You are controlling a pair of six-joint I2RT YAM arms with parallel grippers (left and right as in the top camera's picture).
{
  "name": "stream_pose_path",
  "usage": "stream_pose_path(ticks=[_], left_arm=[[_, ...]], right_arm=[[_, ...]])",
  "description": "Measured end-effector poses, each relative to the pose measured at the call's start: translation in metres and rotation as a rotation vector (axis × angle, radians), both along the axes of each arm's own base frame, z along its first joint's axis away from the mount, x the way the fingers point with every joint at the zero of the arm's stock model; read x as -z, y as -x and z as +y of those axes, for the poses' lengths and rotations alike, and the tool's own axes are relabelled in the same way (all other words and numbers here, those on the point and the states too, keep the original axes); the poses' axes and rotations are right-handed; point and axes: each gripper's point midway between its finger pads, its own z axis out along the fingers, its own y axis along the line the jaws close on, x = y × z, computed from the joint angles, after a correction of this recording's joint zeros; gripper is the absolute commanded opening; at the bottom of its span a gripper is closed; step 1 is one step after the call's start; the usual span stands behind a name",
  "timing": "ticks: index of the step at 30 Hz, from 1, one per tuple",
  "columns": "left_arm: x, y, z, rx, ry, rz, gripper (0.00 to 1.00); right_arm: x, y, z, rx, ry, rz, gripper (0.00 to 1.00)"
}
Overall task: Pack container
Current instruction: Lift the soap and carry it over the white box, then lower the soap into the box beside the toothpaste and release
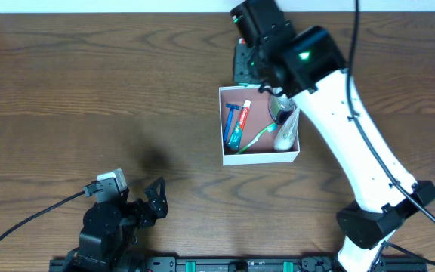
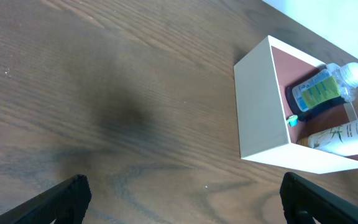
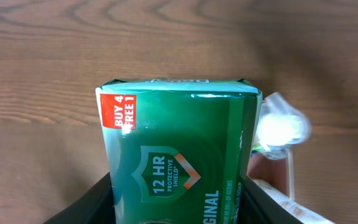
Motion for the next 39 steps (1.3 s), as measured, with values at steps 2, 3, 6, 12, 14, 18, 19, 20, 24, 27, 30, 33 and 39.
stream_pose_path(ticks=[2, 3, 6, 12, 14, 18, 19, 20, 24, 27, 30, 33, 39], left_arm=[[0.0, 0.0, 0.0, 0.0, 0.0, 0.0, 0.98], [0.0, 0.0, 0.0, 0.0, 0.0, 0.0, 0.98], [0.0, 0.0, 0.0, 0.0, 0.0, 0.0, 0.98], [0.0, 0.0, 0.0, 0.0, 0.0, 0.0, 0.98], [0.0, 0.0, 0.0, 0.0, 0.0, 0.0, 0.98], [0.0, 0.0, 0.0, 0.0, 0.0, 0.0, 0.98], [0.0, 0.0, 0.0, 0.0, 0.0, 0.001, 0.98], [0.0, 0.0, 0.0, 0.0, 0.0, 0.0, 0.98], [0.0, 0.0, 0.0, 0.0, 0.0, 0.0, 0.98], [0.0, 0.0, 0.0, 0.0, 0.0, 0.0, 0.98], [0.0, 0.0, 0.0, 0.0, 0.0, 0.0, 0.98], [0.0, 0.0, 0.0, 0.0, 0.0, 0.0, 0.98], [0.0, 0.0, 0.0, 0.0, 0.0, 0.0, 0.98]], right_arm=[[0.013, 0.0, 0.003, 0.011, 0.011, 0.013, 0.4], [0.021, 0.0, 0.004, 0.017, 0.018, 0.022, 0.4], [0.041, 0.001, 0.002, 0.03, 0.049, 0.046, 0.4], [0.07, -0.001, -0.003, 0.058, 0.091, 0.069, 0.4], [0.077, -0.001, -0.004, 0.061, 0.098, 0.072, 0.4], [0.094, -0.002, -0.005, 0.066, 0.11, 0.083, 0.39], [0.097, -0.001, -0.005, 0.067, 0.113, 0.087, 0.39], [0.101, -0.001, -0.006, 0.068, 0.116, 0.09, 0.39], [0.115, -0.001, -0.005, 0.068, 0.119, 0.095, 0.38], [0.123, -0.001, -0.005, 0.069, 0.12, 0.097, 0.38], [0.133, 0.0, -0.006, 0.071, 0.125, 0.105, 0.39], [0.142, 0.002, -0.008, 0.072, 0.133, 0.115, 0.41], [0.161, 0.004, -0.009, 0.072, 0.138, 0.121, 0.4]])
